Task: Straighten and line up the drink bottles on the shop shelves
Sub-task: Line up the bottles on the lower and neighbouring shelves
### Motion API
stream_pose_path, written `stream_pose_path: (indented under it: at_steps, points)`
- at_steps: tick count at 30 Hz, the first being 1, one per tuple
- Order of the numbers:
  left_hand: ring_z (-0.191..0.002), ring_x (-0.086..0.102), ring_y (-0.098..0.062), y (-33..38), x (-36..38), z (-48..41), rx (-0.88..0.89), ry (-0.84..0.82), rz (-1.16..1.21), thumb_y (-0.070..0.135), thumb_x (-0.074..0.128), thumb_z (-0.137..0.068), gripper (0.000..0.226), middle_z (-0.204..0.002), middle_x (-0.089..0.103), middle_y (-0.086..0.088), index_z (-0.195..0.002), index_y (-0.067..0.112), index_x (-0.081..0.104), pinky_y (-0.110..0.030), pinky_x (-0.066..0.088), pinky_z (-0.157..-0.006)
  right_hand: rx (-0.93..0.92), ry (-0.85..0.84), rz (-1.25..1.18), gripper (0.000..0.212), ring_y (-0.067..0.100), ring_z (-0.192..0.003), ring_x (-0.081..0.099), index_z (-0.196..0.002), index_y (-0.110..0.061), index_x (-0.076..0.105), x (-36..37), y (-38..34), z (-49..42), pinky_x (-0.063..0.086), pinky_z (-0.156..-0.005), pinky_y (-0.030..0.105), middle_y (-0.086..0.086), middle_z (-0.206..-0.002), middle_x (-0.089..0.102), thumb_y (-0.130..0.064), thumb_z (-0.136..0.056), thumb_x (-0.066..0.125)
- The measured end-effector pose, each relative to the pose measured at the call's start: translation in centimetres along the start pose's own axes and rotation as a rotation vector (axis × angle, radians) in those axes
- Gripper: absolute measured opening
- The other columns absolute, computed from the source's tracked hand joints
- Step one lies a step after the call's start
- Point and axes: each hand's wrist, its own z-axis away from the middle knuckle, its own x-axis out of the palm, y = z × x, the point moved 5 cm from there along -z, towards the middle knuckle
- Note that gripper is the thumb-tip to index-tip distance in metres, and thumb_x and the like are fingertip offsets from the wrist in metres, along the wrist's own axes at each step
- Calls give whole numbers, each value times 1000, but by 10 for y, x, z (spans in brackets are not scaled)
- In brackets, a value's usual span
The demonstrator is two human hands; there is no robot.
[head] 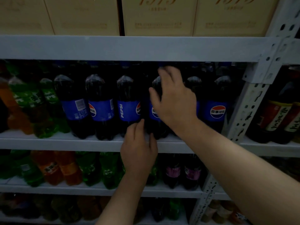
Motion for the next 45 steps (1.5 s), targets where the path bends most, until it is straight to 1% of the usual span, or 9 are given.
stream_pose_path:
  at_steps: [2,6,12,18,22,26,31,40,45]
  points:
    - [-104,53,-21,-22,-12,-5,-101,118,20,30,73,-80,59,-121,48,-8,-130,12,46,-27,45,-77,-112,22,-164,45,26,-100,62,-125,-6,56,7,-22,6,55,-68,38,8,-128,55,-28,-86,58]
    - [-114,44,-23,-48,-13,-17,-227,116,-21,46,78,-71,82,-128,44,-11,-135,16,36,-37,48,-86,114,-224,-422,48,22,-114,50,-129,-12,47,43,-39,-21,45,-89,34,8,-128,52,-32,-85,56]
    - [-109,48,-28,-51,-5,-14,-84,20,-100,38,82,-68,89,-125,49,-16,-139,13,34,-40,52,-76,328,-444,-452,33,12,-69,61,-99,-13,55,68,-39,-46,51,-51,23,1,-87,63,-41,-84,60]
    - [-117,49,-26,-54,-11,-2,-21,-38,-102,35,69,-80,74,-140,44,-14,-141,8,36,-38,51,-84,295,-280,-181,67,25,-100,54,-113,-13,54,59,-37,-42,37,-71,27,12,-114,53,-64,-71,66]
    - [-114,53,-32,-50,-10,-5,-99,-109,-135,49,76,-72,91,-135,45,-18,-142,7,35,-40,54,-75,209,-325,-183,51,27,-101,54,-115,-15,50,58,-45,-39,39,-72,29,11,-115,52,-51,-80,59]
    - [-107,56,-33,-50,-10,-10,-162,-151,-146,43,82,-69,98,-128,46,-19,-144,5,32,-39,55,-66,173,-384,-300,42,19,-93,56,-112,-14,50,57,-42,-40,44,-70,28,6,-108,58,-38,-80,64]
    - [-108,59,-27,-50,-16,-8,-97,-209,-192,39,72,-80,85,-136,48,-13,-147,7,30,-35,55,-68,178,-283,-176,68,29,-101,55,-124,-14,46,55,-37,-36,38,-69,28,13,-121,48,-54,-74,69]
    - [-109,60,-28,-50,-17,-6,-10,-159,-183,26,75,-79,73,-137,51,-15,-139,1,42,-36,57,-75,137,-272,-284,62,28,-113,51,-134,-16,42,58,-39,-29,43,-88,35,9,-128,49,-40,-82,65]
    - [-101,59,-16,-70,-39,-6,-4,-92,-66,38,64,-84,54,-122,57,-4,-130,12,53,-21,49,-68,99,-110,-171,58,28,-106,56,-136,-12,43,47,-56,-16,50,-76,36,9,-133,47,-38,-87,58]
